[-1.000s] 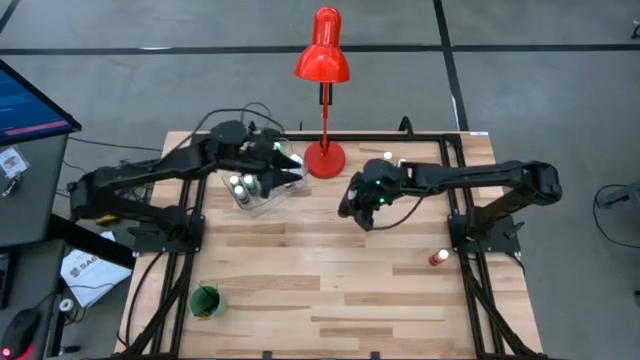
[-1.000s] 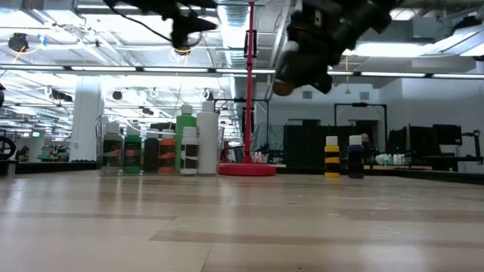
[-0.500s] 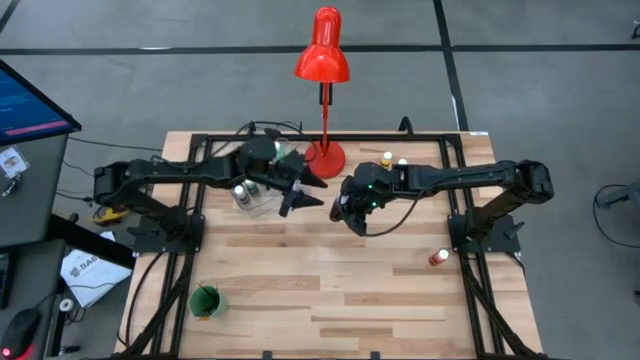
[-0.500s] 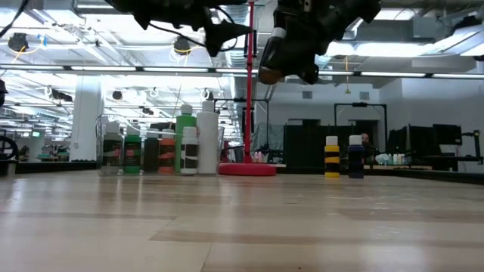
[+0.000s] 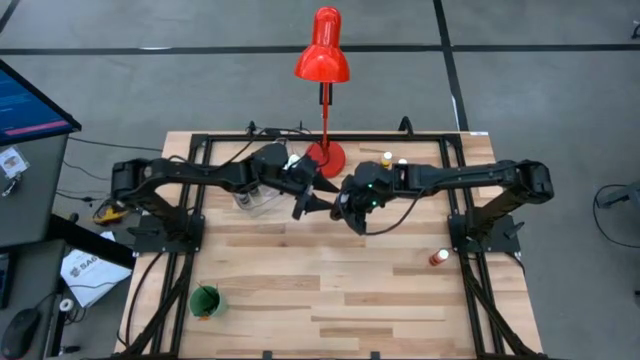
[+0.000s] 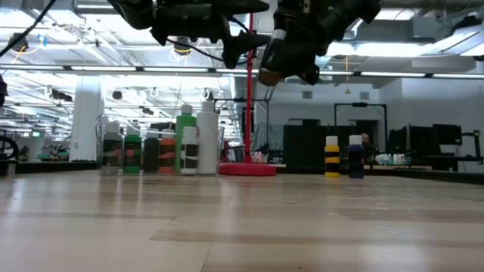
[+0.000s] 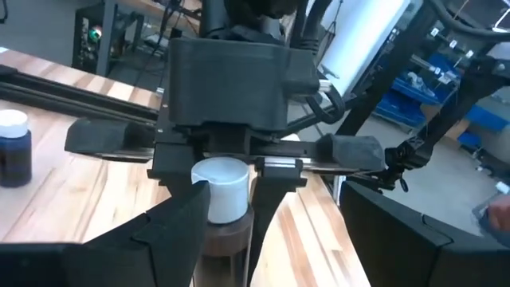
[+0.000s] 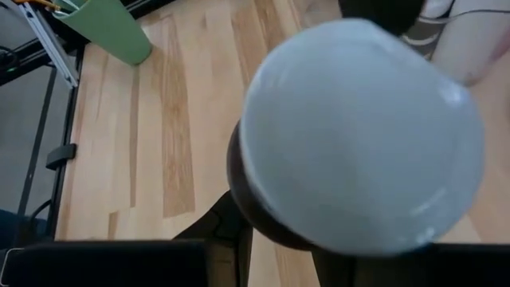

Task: Pick & Place Paint Supplies
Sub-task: Put the brown paint bottle into the transparent bin

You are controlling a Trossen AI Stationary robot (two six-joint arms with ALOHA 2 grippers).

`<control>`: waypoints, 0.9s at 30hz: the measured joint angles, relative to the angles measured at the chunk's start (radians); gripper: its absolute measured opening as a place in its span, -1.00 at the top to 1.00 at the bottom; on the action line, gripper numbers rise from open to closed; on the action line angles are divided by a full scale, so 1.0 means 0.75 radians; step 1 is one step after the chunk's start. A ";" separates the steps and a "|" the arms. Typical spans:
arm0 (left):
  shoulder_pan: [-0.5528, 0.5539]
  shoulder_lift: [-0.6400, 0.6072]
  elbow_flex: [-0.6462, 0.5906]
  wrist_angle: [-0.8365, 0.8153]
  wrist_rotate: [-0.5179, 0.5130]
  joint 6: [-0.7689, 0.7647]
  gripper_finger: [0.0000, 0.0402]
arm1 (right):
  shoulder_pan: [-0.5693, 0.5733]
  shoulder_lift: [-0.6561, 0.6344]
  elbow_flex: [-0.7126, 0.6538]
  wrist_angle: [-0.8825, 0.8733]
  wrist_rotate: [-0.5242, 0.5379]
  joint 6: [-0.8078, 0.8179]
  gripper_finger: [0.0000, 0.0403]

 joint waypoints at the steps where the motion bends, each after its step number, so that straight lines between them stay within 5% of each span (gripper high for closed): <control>1: 0.000 0.006 -0.001 0.016 -0.002 -0.012 -0.38 | -0.001 0.000 0.000 -0.001 0.000 0.000 0.57; 27: 0.030 0.032 0.002 0.051 -0.008 -0.057 -0.38 | 0.042 0.001 0.003 -0.019 -0.004 -0.016 0.57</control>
